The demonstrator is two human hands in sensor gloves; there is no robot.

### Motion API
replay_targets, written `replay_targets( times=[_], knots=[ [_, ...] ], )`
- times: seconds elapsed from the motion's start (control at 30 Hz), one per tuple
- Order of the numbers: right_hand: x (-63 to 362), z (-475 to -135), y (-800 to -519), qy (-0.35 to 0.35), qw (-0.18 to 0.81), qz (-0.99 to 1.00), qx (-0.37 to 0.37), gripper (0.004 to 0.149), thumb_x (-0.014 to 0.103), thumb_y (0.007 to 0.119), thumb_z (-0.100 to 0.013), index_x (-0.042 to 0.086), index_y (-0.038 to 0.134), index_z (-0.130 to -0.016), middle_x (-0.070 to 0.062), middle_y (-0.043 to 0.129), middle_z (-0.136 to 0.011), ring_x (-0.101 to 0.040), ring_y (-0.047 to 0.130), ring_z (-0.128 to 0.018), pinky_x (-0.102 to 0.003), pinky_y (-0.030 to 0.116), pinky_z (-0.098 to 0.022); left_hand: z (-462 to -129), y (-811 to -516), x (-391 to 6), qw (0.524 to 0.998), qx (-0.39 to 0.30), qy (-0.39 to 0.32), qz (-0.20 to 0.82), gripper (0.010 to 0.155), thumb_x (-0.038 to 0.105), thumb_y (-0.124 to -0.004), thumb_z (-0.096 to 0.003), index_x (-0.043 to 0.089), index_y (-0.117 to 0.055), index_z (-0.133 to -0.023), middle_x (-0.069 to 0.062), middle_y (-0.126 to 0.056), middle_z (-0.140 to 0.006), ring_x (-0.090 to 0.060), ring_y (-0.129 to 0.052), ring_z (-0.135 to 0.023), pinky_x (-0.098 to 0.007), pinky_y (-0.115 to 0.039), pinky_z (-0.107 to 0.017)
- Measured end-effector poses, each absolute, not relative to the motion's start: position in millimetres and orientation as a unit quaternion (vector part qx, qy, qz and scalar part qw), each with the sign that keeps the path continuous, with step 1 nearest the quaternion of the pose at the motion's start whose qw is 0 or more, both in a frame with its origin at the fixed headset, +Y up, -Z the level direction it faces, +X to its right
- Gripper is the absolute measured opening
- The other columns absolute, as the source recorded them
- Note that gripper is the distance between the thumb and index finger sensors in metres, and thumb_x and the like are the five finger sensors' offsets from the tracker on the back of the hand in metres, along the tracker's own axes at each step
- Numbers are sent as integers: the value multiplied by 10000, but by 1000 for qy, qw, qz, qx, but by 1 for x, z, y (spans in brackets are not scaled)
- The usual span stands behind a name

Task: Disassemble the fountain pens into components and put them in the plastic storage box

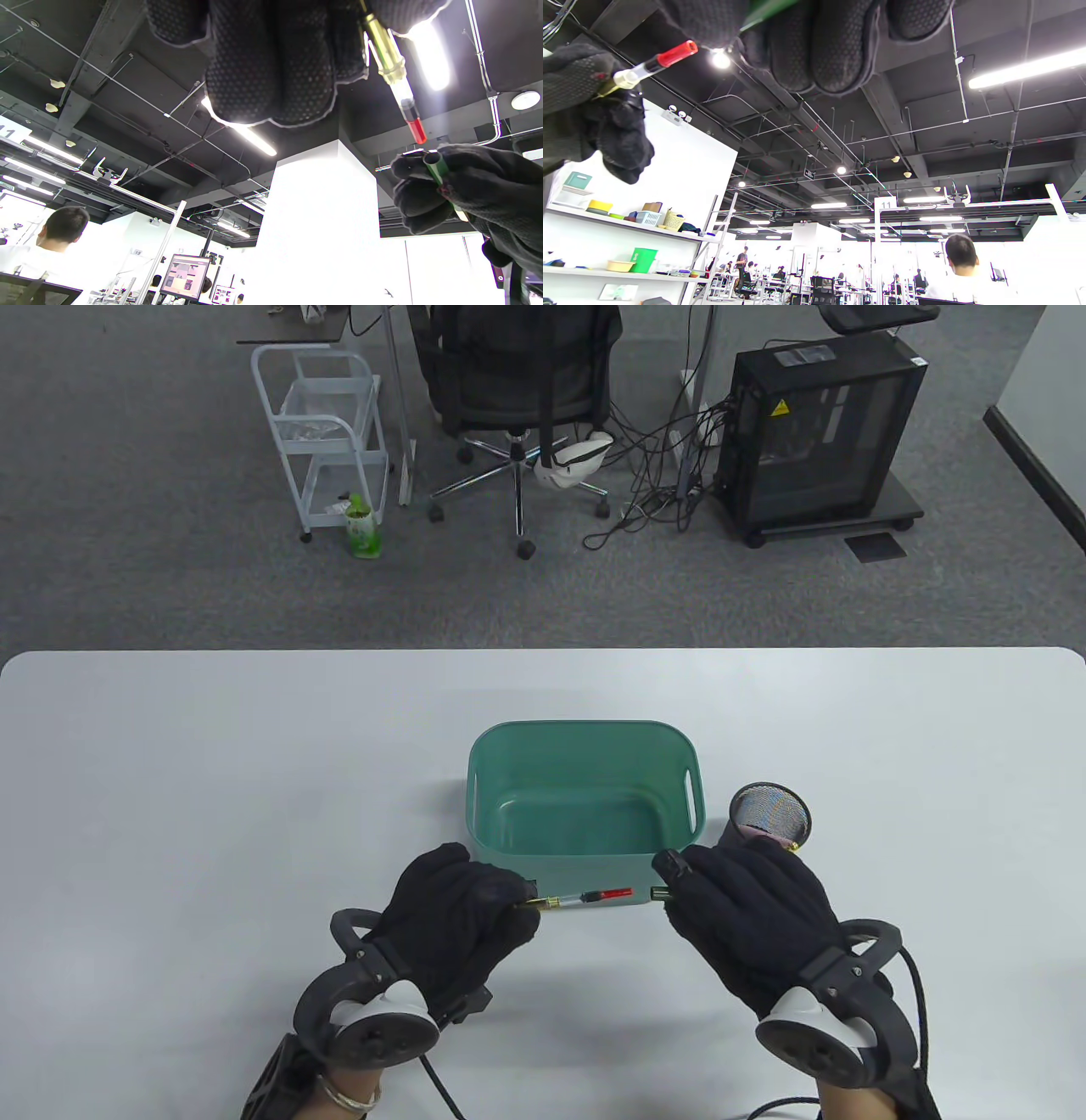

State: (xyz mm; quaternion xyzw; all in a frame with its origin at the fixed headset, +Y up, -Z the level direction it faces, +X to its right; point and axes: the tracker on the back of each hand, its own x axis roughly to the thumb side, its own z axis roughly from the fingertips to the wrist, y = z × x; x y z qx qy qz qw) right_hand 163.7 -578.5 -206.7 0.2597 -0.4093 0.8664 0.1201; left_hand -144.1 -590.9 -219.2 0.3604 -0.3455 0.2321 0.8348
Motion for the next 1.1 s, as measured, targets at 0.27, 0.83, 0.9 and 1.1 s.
replay_targets(
  times=[0.27, 0.83, 0.9, 1.1],
  knots=[
    [167, -206, -577, -414, 121, 866, 254, 449, 489, 723, -540, 343, 827, -952, 86, 888, -895, -125, 907, -778, -454, 668, -724, -220, -591, -143, 836, 359, -345, 229, 485, 512, -585, -661, 151, -872, -812, -28, -1040, -700, -215, -1021, -607, -493, -686, -719],
    [180, -202, -570, -433, 141, 857, 240, 451, 490, 721, -541, 342, 826, -954, 83, 887, -897, -127, 905, -780, -454, 665, -726, -254, -606, -126, 884, 287, -312, 197, 474, 505, -604, -668, 147, -865, -834, -23, -1040, -719, -209, -1024, -620, -488, -691, -721],
    [180, -201, -569, -435, 143, 856, 240, 451, 491, 720, -542, 344, 826, -954, 84, 888, -896, -126, 905, -781, -453, 665, -727, -263, -609, -121, 895, 263, -305, 191, 472, 504, -607, -668, 146, -862, -840, -30, -1037, -729, -212, -1021, -632, -491, -685, -726],
    [185, -199, -567, -441, 154, 852, 237, 452, 492, 719, -542, 341, 827, -954, 83, 886, -898, -128, 904, -781, -453, 664, -728, -292, -615, -107, 927, 212, -258, 171, 466, 498, -612, -672, 145, -857, -855, -34, -1033, -753, -224, -1014, -658, -507, -666, -739]
  ],
)
